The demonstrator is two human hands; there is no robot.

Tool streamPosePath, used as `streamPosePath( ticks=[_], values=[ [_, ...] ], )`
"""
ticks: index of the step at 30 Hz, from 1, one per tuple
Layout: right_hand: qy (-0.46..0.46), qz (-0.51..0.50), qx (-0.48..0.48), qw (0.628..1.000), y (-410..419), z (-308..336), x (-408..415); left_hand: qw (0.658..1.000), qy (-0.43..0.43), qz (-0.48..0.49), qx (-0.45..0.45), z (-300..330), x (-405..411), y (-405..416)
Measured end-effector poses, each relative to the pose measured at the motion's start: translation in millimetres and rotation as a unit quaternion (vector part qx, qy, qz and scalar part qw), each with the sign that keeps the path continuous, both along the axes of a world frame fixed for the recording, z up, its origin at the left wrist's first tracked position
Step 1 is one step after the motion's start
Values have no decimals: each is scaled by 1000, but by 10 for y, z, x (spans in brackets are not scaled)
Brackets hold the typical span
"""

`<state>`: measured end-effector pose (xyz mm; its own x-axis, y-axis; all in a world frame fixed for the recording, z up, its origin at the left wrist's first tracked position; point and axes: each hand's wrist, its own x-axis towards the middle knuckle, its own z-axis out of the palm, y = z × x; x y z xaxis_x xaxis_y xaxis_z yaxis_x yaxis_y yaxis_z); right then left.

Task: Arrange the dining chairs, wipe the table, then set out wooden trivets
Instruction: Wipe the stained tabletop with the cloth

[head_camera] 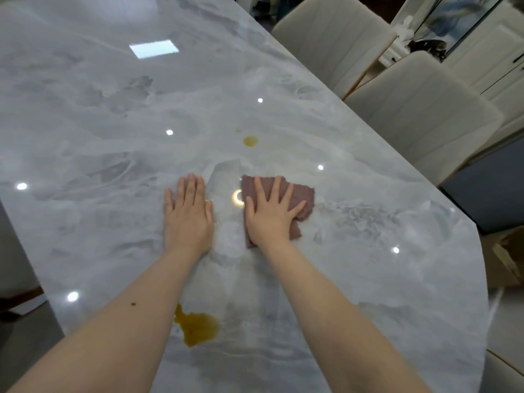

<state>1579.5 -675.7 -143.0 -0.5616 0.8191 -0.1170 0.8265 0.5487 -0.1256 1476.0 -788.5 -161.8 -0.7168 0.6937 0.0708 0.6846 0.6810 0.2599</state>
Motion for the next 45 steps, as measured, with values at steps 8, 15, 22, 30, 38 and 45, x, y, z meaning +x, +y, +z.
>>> streamPosePath(
  ticks=[8, 15, 22, 30, 38, 45],
  values=[
    [-6, 144, 22, 989, -19, -1, 838, 986, -121, 27, 115, 122, -149, 43],
    [7, -129, -9, 992, 711, 17, -127, 998, -17, -16, 53, 184, -678, 453],
    [-1, 98, 27, 995, 622, 6, -20, 1000, 10, -20, 8, 60, -1094, 579],
    [1, -83, -21, 996, 1260, -3, -1043, 1000, 19, -18, -5, -12, -1113, 583],
    [21, 202, 5, 979, 704, 24, -911, 999, 23, -20, 19, -35, -1111, 581],
    [-7, 45, -12, 999, 1506, 62, -839, 999, 32, -22, 17, -68, -1110, 586]
  ],
)
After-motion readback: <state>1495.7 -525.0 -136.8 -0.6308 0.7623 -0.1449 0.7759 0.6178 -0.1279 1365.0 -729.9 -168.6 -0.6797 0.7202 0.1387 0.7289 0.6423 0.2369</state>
